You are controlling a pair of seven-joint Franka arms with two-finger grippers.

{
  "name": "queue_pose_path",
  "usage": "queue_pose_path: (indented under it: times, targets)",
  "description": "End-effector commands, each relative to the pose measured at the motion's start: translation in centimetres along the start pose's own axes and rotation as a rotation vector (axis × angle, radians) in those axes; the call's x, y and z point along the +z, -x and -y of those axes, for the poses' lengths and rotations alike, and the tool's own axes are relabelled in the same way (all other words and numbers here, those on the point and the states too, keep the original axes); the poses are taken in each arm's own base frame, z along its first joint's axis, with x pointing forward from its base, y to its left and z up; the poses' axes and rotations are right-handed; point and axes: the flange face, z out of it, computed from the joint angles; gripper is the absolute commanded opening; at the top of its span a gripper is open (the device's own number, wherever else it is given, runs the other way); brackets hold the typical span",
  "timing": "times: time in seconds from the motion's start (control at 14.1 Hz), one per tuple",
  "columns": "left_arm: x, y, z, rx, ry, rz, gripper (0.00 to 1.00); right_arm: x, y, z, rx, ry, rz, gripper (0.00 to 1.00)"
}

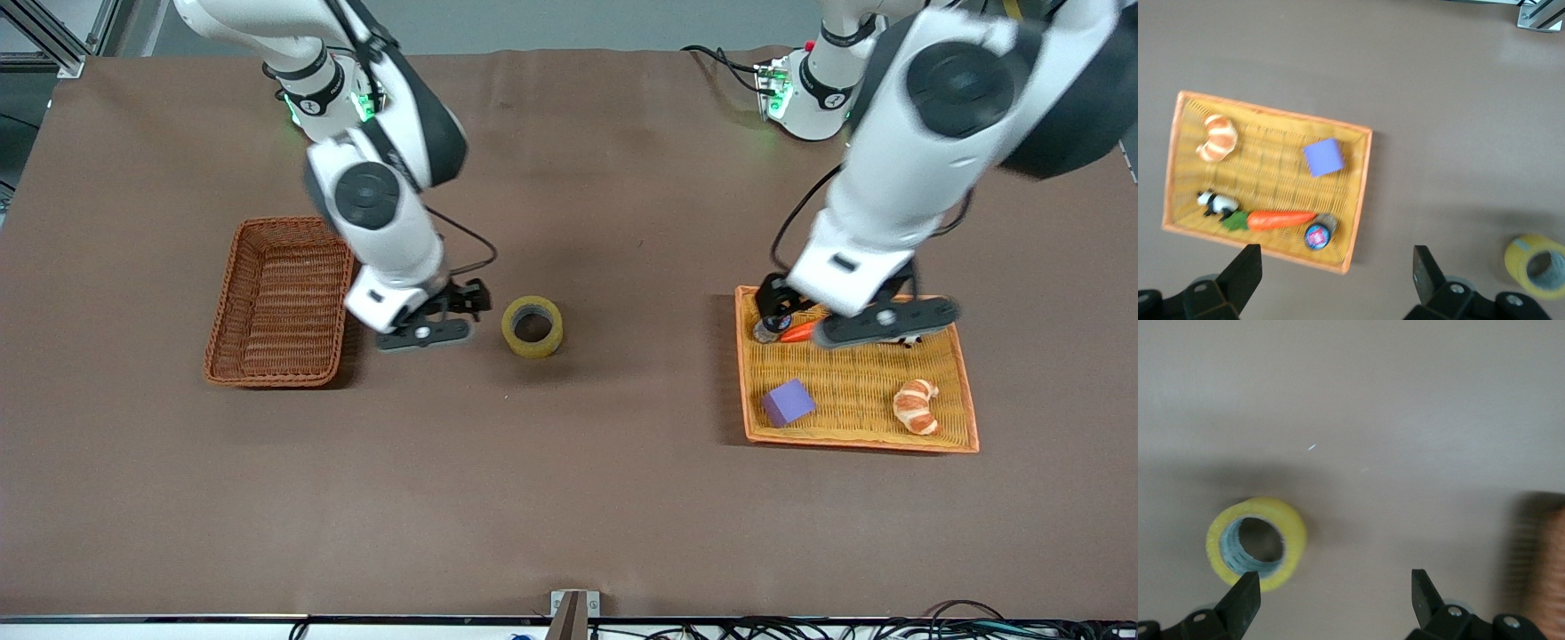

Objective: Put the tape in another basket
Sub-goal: 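Grasp the tape roll with the right gripper while the left gripper withdraws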

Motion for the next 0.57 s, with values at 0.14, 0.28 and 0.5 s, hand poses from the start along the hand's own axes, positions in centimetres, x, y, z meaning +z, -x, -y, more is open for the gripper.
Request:
queue_pose_path:
  times: [0.14,0.28,0.5]
  targets:
    - [-4.9,1.6,10.8,0.062,0.009,-0.01,1.0,7.6,2.0,4.0,-0.011,-0.007,-0.023,1.0]
    - [-5.1,1.3,12.9,0.088,0.0,0.016,1.0,11.0,1.9,4.3,0.065,-0.014,-0.037,1.0]
    - [-6.1,0.9,13.9,0.172,0.006,-0.001,1.0,12.3,1.5,3.7,0.08,-0.011,-0.044,1.0]
